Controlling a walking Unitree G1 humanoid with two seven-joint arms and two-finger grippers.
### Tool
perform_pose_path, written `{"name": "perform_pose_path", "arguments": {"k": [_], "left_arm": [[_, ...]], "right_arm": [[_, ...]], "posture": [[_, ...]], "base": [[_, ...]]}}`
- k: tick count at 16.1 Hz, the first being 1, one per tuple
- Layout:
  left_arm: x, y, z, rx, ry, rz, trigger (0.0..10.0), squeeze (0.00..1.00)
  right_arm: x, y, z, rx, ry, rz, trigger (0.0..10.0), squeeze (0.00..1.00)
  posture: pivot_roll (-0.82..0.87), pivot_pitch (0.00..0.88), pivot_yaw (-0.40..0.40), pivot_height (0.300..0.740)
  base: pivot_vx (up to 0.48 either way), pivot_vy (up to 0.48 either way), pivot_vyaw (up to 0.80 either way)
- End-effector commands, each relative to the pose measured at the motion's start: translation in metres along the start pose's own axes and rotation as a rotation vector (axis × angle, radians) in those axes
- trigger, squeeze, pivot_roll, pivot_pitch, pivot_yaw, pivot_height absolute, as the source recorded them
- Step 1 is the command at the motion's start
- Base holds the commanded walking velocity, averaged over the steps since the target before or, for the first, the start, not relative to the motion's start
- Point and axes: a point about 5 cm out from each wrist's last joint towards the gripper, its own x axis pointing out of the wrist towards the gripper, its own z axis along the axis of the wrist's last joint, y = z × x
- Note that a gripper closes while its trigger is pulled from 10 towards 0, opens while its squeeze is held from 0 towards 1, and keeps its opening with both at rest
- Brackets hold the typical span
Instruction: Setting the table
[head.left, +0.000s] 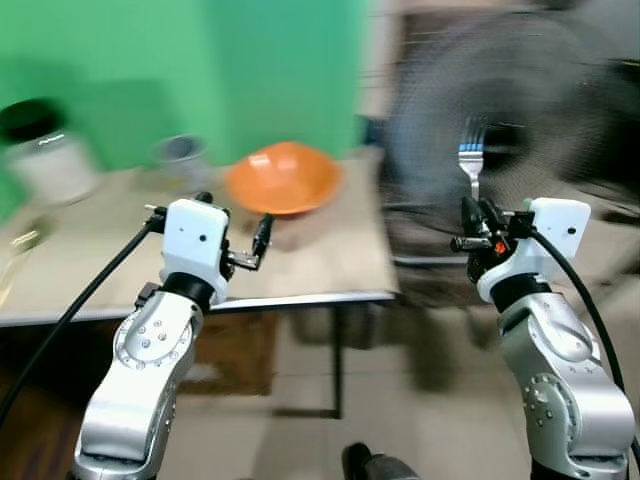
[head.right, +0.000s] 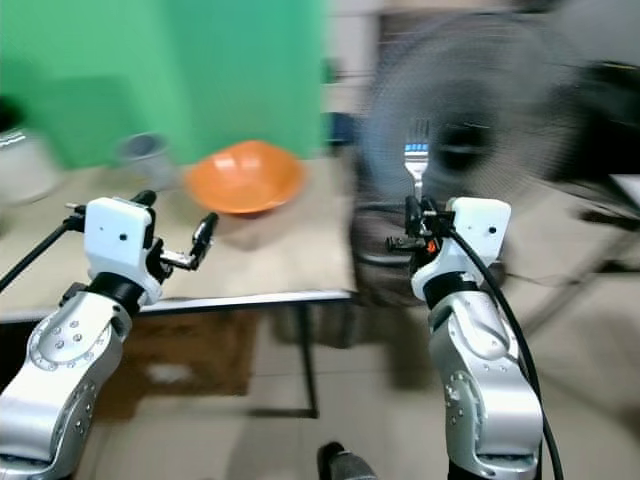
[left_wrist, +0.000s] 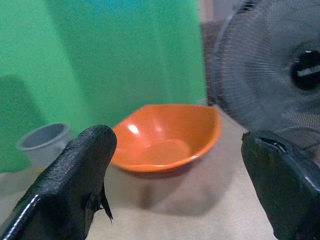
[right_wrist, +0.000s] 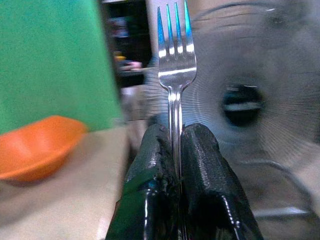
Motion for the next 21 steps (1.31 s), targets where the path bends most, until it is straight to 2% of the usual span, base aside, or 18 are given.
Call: {"name": "perform_pose_path", "arguments": {"k": [1, 4, 7, 11, 13, 16, 19, 21], "left_arm": [[-0.001, 0.005, -0.005, -0.05, 0.007, 0.071, 10.0, 0.0], [-0.006, 0.002, -0.01, -0.059, 0.015, 0.056, 10.0, 0.0], [-0.013, 0.004, -0.014, -0.084, 0.032, 0.089, 10.0, 0.0], [-0.021, 0.002, -0.014, -0.085, 0.052, 0.097, 10.0, 0.0], [-0.024, -0.002, -0.021, -0.085, 0.09, 0.082, 10.0, 0.0], [-0.019, -0.002, -0.018, -0.075, 0.059, 0.071, 10.0, 0.0], [-0.022, -0.004, -0.02, -0.093, 0.055, 0.085, 10.0, 0.0], [-0.022, -0.004, -0.018, -0.083, 0.06, 0.094, 10.0, 0.0]], "right_arm": [[-0.004, -0.008, -0.005, -0.096, 0.021, -0.038, 10.0, 0.0], [-0.005, -0.009, -0.007, -0.101, 0.035, -0.062, 10.0, 0.0], [-0.002, -0.008, -0.011, -0.109, 0.068, -0.044, 10.0, 0.0], [0.0, -0.006, -0.011, -0.125, 0.092, -0.037, 10.0, 0.0], [-0.004, -0.01, -0.014, -0.128, 0.11, -0.072, 10.0, 0.0], [-0.003, -0.006, -0.01, -0.141, 0.108, -0.052, 10.0, 0.0], [-0.004, -0.009, -0.011, -0.145, 0.115, -0.049, 10.0, 0.0], [-0.001, -0.004, -0.01, -0.135, 0.128, -0.022, 10.0, 0.0]], "posture": [[0.07, 0.0, 0.058, 0.74], [0.08, 0.0, 0.042, 0.74], [0.09, 0.0, 0.01, 0.74], [0.09, 0.005, 0.003, 0.74], [0.07, 0.0, 0.007, 0.74], [0.06, 0.02, -0.001, 0.74], [0.06, 0.018, 0.0, 0.74], [0.06, 0.021, -0.001, 0.74]], "base": [[0.0, 0.0, 0.0], [0.0, 0.0, 0.0], [0.0, 0.0, -0.8], [0.0, 0.0, 0.0], [0.0, 0.0, -0.8], [0.0, 0.0, -0.8], [0.0, 0.0, -0.8], [0.0, 0.0, -0.8]]}}
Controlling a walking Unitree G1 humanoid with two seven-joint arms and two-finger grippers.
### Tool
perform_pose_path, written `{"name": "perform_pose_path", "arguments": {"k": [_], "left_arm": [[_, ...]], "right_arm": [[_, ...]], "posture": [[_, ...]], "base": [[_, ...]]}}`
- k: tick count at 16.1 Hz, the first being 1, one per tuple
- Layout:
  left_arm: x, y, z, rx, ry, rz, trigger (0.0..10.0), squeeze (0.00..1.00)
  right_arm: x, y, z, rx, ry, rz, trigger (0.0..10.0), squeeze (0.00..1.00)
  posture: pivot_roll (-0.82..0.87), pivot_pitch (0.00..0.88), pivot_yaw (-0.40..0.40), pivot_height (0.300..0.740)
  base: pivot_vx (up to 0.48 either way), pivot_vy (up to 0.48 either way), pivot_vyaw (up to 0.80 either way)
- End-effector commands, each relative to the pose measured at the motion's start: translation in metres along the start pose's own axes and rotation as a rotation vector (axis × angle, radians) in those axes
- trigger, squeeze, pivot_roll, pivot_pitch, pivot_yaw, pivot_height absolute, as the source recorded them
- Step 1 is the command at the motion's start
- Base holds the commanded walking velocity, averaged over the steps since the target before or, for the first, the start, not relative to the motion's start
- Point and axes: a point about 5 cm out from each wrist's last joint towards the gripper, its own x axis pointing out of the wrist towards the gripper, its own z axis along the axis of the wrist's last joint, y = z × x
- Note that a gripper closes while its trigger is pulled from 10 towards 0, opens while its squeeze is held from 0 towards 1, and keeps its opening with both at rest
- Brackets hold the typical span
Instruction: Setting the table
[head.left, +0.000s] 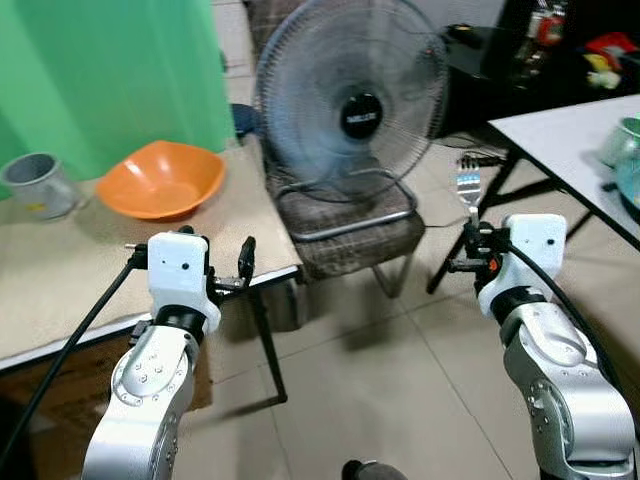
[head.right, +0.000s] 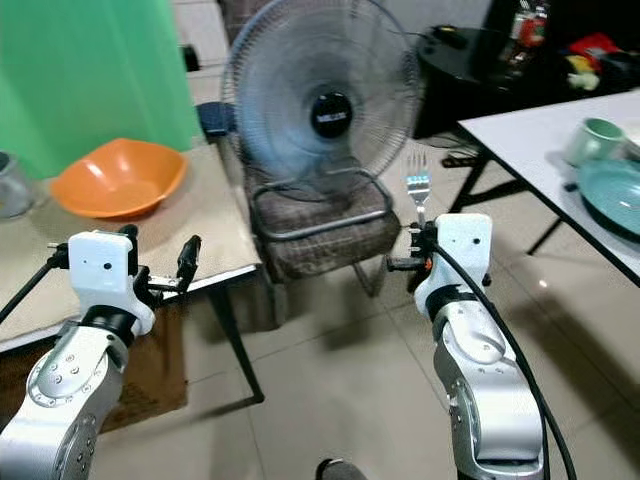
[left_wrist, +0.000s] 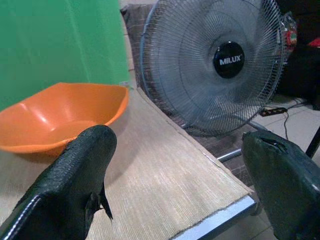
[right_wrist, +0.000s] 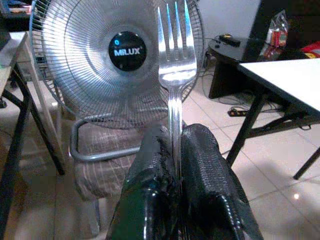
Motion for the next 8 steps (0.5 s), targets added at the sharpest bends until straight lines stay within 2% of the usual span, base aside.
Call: {"name": "perform_pose_path", "arguments": {"k": [1, 4, 6, 7, 8], "left_arm": [[0.0005, -0.0004, 0.0029, 0.013, -0.012, -0.002, 10.0, 0.0], [-0.0004, 0.0017, 0.0034, 0.01, -0.028, 0.004, 10.0, 0.0], [0.0006, 0.0032, 0.0027, 0.008, -0.02, 0.008, 10.0, 0.0], [0.0035, 0.0045, 0.0057, 0.028, -0.029, 0.016, 10.0, 0.0], [0.005, 0.0043, 0.0034, 0.045, -0.018, 0.013, 10.0, 0.0]], "right_arm": [[0.0013, 0.005, 0.0079, -0.007, -0.021, 0.032, 10.0, 0.0], [0.0013, 0.0083, 0.0078, -0.015, -0.012, 0.057, 10.0, 0.0], [0.0003, 0.0071, 0.0059, -0.016, 0.002, 0.049, 10.0, 0.0], [0.0015, 0.0077, 0.0071, -0.009, 0.006, 0.048, 10.0, 0.0], [0.0023, 0.0103, 0.0055, -0.009, 0.008, 0.059, 10.0, 0.0]], "posture": [[0.06, 0.031, -0.01, 0.74], [0.06, 0.024, -0.012, 0.74], [0.05, 0.02, -0.014, 0.74], [0.06, 0.036, -0.009, 0.74], [0.06, 0.019, -0.004, 0.74]], "base": [[0.0, 0.0, -0.8], [0.0, 0.0, -0.8], [0.0, 0.48, -0.8], [0.0, 0.0, -0.8], [0.0, -0.48, -0.8]]}}
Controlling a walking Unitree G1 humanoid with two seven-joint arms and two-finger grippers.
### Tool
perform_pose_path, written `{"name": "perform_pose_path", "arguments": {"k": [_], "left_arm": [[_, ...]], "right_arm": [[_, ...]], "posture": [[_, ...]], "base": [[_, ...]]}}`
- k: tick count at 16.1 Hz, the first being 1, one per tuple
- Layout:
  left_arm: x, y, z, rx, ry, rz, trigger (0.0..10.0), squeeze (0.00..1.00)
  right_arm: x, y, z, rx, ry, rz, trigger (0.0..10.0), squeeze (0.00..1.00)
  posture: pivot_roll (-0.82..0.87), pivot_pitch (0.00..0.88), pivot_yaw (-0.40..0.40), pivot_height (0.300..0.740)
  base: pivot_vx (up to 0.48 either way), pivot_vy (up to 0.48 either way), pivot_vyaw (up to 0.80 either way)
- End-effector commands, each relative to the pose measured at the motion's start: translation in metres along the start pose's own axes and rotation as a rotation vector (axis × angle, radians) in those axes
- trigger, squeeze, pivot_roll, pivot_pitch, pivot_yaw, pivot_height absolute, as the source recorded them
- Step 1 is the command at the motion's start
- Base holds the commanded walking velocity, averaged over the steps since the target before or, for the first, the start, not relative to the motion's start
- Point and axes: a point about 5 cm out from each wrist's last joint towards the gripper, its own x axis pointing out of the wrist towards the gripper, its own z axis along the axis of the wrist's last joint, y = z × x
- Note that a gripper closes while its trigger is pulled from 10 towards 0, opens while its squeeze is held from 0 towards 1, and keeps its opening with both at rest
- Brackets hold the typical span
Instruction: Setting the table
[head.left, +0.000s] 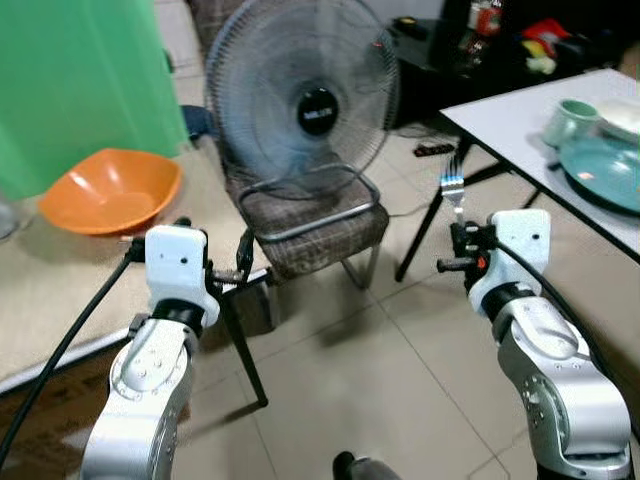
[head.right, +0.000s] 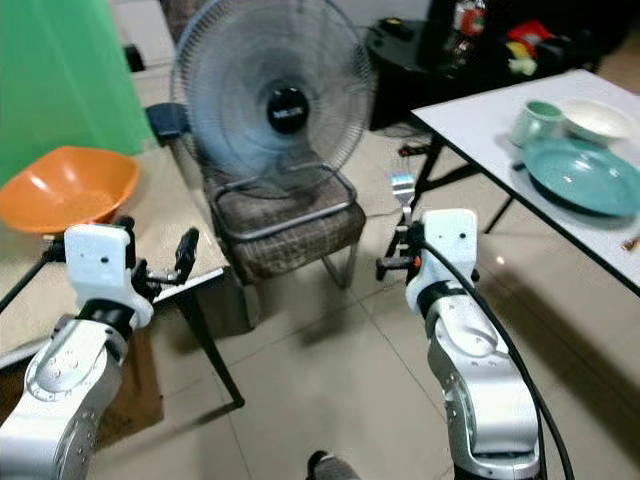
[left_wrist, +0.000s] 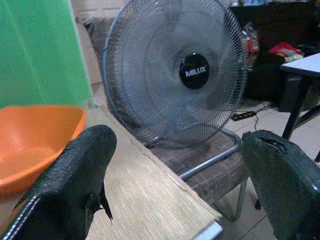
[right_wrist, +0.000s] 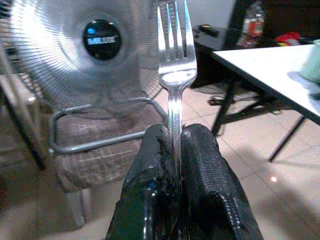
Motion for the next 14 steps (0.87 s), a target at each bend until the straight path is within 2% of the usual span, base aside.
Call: {"name": "perform_pose_path", "arguments": {"k": [1, 2, 6, 7, 9, 11, 12, 13, 14], "left_arm": [[0.001, 0.001, -0.005, 0.019, 0.031, 0.001, 10.0, 0.0], [0.001, 0.001, -0.007, 0.003, 0.029, -0.006, 10.0, 0.0], [0.007, 0.001, -0.004, 0.002, 0.026, -0.014, 10.0, 0.0], [0.008, 0.002, -0.003, 0.032, 0.02, -0.013, 10.0, 0.0], [0.009, 0.001, -0.003, 0.038, 0.019, -0.034, 10.0, 0.0], [0.011, 0.0, -0.006, -0.006, 0.036, -0.049, 10.0, 0.0], [0.012, 0.0, -0.003, 0.035, 0.02, -0.059, 10.0, 0.0], [0.014, -0.001, 0.0, 0.085, -0.007, -0.064, 10.0, 0.0], [0.016, -0.002, 0.0, 0.087, -0.006, -0.074, 10.0, 0.0]], "right_arm": [[0.0, 0.003, 0.004, 0.0, -0.018, 0.01, 10.0, 0.0], [-0.002, 0.003, 0.006, 0.004, -0.024, 0.0, 10.0, 0.0], [-0.002, 0.001, 0.006, 0.014, -0.023, -0.015, 10.0, 0.0], [-0.003, 0.001, 0.006, 0.015, -0.023, -0.016, 10.0, 0.0], [-0.004, 0.0, 0.005, 0.02, -0.024, -0.03, 10.0, 0.0], [-0.005, 0.0, 0.005, 0.022, -0.023, -0.041, 10.0, 0.0], [-0.006, -0.001, 0.005, 0.024, -0.026, -0.051, 10.0, 0.0], [-0.006, -0.001, 0.005, 0.027, -0.028, -0.057, 10.0, 0.0], [-0.006, -0.001, 0.005, 0.028, -0.029, -0.061, 10.0, 0.0]], "posture": [[0.05, 0.019, -0.001, 0.74], [0.05, 0.019, -0.001, 0.74], [0.05, 0.003, 0.018, 0.74], [0.05, 0.003, 0.018, 0.74], [0.04, 0.0, 0.029, 0.74], [0.04, 0.0, 0.037, 0.74], [0.04, 0.0, 0.046, 0.74], [0.03, 0.0, 0.051, 0.74], [0.03, 0.0, 0.055, 0.74]], "base": [[0.0, -0.48, -0.8], [0.0, 0.0, -0.8], [0.0, 0.474, -0.8], [0.0, 0.0, -0.8], [0.0, -0.48, -0.8], [0.0, 0.48, -0.8], [0.0, 0.292, -0.8], [0.0, -0.368, -0.8], [0.0, -0.48, -0.8]]}}
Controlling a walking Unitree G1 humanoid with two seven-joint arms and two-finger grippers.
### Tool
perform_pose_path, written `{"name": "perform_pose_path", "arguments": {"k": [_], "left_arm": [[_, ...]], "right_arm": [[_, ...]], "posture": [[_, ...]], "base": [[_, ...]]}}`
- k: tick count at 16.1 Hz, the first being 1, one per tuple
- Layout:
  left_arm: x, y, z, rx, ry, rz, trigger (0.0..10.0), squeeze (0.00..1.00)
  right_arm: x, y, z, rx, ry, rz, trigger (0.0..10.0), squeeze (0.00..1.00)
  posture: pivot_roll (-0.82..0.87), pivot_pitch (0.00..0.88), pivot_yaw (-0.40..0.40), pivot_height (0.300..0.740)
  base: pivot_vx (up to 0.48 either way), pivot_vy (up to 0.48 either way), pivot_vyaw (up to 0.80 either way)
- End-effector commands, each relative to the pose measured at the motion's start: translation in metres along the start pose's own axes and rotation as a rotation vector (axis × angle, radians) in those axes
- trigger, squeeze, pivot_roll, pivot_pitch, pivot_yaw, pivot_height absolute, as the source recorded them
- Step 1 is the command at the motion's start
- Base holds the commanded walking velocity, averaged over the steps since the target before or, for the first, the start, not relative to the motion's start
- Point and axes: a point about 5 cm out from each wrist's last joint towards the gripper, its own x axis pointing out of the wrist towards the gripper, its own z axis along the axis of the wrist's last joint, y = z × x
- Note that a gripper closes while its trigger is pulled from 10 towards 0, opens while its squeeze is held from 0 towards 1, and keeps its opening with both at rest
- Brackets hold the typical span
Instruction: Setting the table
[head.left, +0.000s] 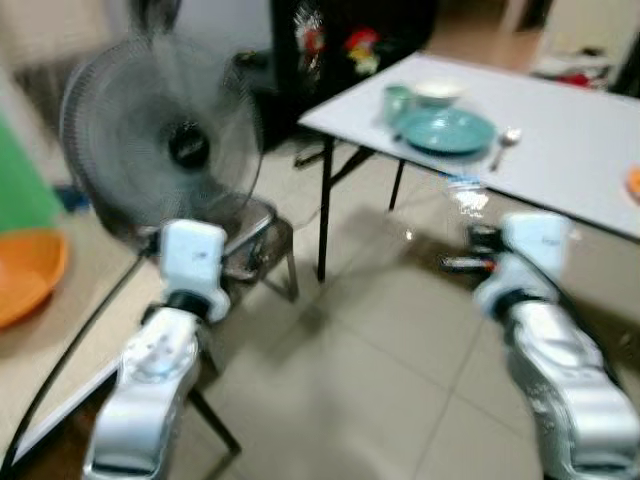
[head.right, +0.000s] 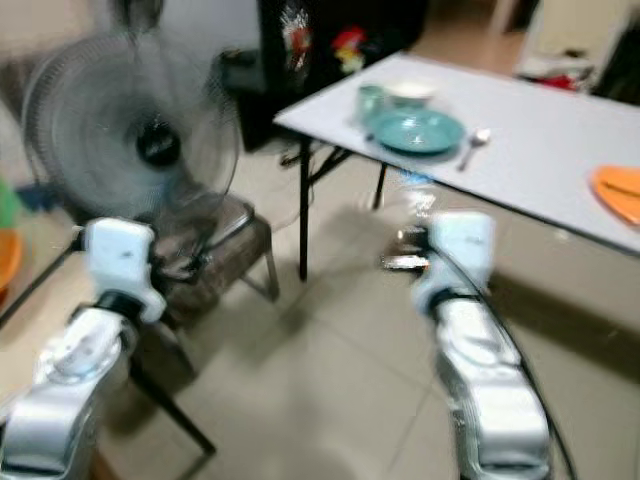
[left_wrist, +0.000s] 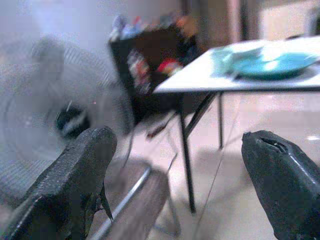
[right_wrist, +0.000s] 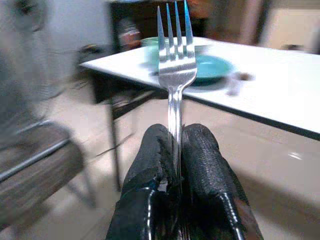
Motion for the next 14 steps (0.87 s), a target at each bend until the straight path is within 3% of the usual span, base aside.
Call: {"name": "perform_pose_path", "arguments": {"k": [1, 3, 6, 9, 12, 14], "left_arm": [[0.0014, 0.0041, 0.0001, 0.012, 0.002, 0.008, 10.0, 0.0], [0.0032, 0.0037, -0.0022, -0.06, 0.014, -0.003, 10.0, 0.0], [0.0065, 0.0053, -0.001, -0.013, 0.001, 0.011, 10.0, 0.0], [0.0081, 0.0018, 0.0008, -0.069, -0.009, 0.02, 10.0, 0.0], [0.0065, 0.0032, -0.0023, -0.053, -0.004, 0.032, 10.0, 0.0], [0.0047, 0.0018, -0.0014, -0.062, -0.013, 0.021, 10.0, 0.0]], "right_arm": [[0.0004, 0.0078, 0.0059, 0.009, -0.023, 0.028, 10.0, 0.0], [0.0, 0.0069, 0.0063, 0.013, -0.025, 0.017, 10.0, 0.0], [0.0007, 0.0055, 0.0065, 0.016, -0.026, 0.007, 10.0, 0.0], [0.0015, 0.0037, 0.0077, 0.012, -0.031, 0.0, 10.0, 0.0], [0.0051, 0.0016, 0.0092, -0.054, -0.037, 0.014, 10.0, 0.0], [0.0076, 0.0063, 0.0103, -0.037, -0.042, 0.05, 10.0, 0.0]], "posture": [[0.03, 0.0, 0.056, 0.74], [0.02, 0.0, 0.065, 0.74], [0.02, 0.0, 0.076, 0.74], [0.01, 0.0, 0.074, 0.74], [0.02, 0.0, 0.058, 0.74], [0.02, 0.0, 0.051, 0.74]], "base": [[0.0, -0.48, -0.8], [0.0, 0.24, -0.8], [0.0, 0.41, -0.8], [0.0, 0.0, -0.78], [0.0, 0.0, 0.0], [0.0, 0.0, 0.0]]}}
